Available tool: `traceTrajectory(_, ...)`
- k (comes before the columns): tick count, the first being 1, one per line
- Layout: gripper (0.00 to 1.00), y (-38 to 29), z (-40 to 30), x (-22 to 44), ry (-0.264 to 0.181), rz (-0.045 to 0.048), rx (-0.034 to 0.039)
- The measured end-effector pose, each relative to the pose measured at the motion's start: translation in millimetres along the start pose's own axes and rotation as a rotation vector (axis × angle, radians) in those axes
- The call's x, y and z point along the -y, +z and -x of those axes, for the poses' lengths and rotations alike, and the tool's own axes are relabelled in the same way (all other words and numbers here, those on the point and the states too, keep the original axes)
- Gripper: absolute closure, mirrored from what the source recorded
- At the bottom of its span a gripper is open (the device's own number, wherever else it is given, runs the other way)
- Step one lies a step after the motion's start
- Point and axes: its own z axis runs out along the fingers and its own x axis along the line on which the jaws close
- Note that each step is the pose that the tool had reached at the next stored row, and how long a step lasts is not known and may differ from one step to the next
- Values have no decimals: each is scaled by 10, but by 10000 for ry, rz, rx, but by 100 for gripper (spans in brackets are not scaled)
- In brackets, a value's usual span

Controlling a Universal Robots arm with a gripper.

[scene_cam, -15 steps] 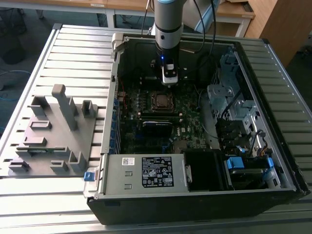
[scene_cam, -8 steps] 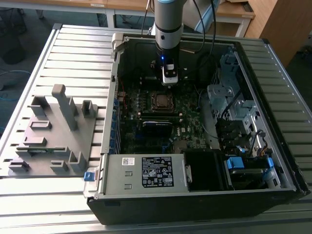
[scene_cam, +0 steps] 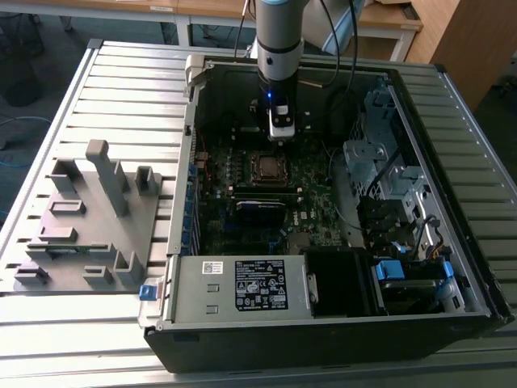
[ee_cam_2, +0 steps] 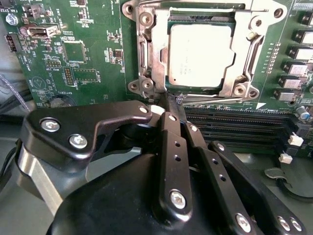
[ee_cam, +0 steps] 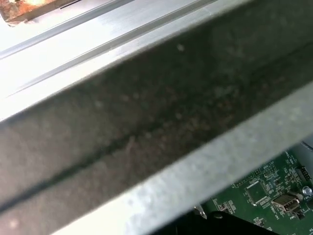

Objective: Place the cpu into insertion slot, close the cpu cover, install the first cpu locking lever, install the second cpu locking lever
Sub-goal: 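Install the first cpu locking lever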

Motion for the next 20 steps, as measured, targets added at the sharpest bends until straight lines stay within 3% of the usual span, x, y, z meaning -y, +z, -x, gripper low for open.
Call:
traceTrajectory(17, 90, 5, -31, -53, 0, 0, 1)
traceTrajectory(20, 90, 6, -31, -54, -6, -57, 33)
